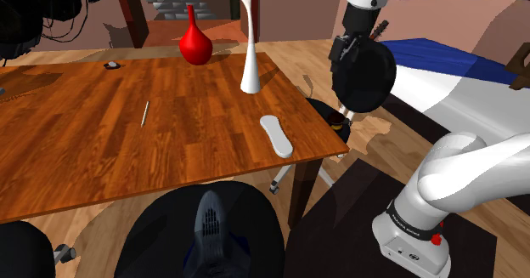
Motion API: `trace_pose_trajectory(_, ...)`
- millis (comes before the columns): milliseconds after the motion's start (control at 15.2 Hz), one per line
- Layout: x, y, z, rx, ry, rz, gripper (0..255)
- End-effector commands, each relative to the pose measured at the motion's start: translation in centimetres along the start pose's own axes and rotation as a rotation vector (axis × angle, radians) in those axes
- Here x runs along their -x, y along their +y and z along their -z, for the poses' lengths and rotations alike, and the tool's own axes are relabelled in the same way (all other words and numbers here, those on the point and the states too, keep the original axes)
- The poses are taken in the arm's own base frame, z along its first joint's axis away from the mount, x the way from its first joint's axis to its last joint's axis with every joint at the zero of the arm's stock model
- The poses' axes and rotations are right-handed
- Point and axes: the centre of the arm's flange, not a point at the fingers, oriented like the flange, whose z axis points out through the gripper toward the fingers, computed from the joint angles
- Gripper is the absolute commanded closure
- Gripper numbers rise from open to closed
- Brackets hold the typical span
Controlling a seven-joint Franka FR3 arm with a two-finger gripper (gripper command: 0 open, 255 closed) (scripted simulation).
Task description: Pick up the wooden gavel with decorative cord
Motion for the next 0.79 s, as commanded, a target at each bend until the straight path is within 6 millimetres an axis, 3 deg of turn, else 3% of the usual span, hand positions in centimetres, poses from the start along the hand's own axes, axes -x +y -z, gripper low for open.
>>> trace_pose_trajectory(0,0.0,0.0,0.0,0.0,0.0,0.0,0)
trace_pose_trajectory(726,-2.5,6.9,-12.7,-0.019,-0.03,0.209,0)
